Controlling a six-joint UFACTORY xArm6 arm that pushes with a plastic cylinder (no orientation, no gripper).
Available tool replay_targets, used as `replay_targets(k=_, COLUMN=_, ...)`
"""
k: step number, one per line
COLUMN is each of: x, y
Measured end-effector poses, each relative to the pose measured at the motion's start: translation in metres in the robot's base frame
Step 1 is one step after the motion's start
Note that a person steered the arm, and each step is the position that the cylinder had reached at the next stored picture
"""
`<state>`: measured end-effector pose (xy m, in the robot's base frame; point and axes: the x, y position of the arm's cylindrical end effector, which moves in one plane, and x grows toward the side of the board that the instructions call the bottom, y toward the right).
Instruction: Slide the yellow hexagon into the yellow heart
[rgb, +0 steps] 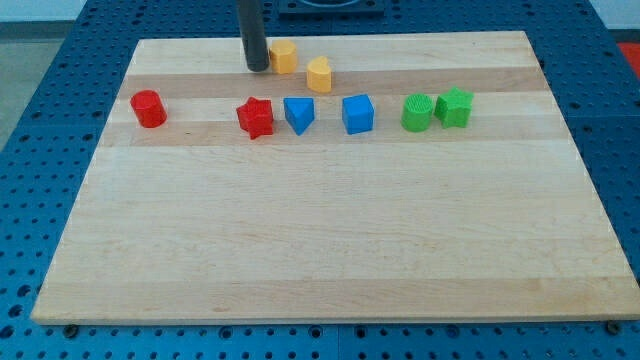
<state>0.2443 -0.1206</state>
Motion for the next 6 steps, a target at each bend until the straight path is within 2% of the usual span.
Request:
replay_targets(k=2, x=-0.008, y=-0.007)
replay_targets(k=5, x=-0.009, y=0.073)
replay_targets(k=6, x=-0.009, y=0.080)
